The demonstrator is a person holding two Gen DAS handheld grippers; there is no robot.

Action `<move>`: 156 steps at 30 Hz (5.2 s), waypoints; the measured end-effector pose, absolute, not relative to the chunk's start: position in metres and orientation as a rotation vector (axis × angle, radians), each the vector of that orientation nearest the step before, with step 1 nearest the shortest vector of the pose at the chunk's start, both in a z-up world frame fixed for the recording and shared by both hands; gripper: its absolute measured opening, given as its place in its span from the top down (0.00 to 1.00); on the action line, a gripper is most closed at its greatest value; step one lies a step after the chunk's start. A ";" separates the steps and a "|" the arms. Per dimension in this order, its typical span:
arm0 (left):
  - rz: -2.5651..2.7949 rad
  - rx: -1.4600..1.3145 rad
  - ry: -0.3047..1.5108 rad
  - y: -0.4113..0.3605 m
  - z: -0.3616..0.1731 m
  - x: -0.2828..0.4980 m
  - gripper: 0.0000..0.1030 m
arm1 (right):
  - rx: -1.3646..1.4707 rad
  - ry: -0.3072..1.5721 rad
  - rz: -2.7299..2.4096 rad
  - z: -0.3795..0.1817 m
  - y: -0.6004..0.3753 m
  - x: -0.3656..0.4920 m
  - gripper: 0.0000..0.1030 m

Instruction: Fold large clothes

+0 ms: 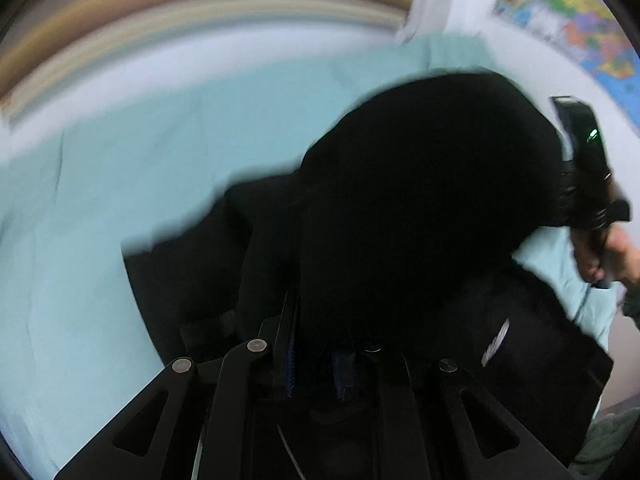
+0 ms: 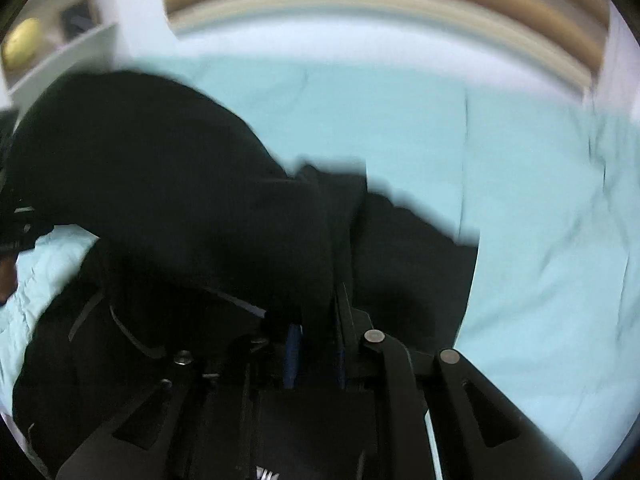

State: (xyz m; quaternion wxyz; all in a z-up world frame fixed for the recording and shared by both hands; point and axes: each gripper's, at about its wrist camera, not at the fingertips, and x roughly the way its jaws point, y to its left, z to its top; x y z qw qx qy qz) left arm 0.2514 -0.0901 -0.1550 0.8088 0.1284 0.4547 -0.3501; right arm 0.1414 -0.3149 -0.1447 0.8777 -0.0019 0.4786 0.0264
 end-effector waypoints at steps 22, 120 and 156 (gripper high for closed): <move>-0.745 0.090 0.807 -0.092 -0.036 0.303 0.84 | 0.142 0.939 0.023 -0.038 -0.304 0.175 0.69; -0.243 0.102 0.991 -0.028 -0.043 0.069 0.69 | 0.107 1.167 0.107 -0.141 -0.198 -0.016 0.29; -0.058 0.036 1.220 0.065 -0.139 -0.023 0.63 | 0.196 1.339 -0.085 -0.184 -0.257 -0.157 0.28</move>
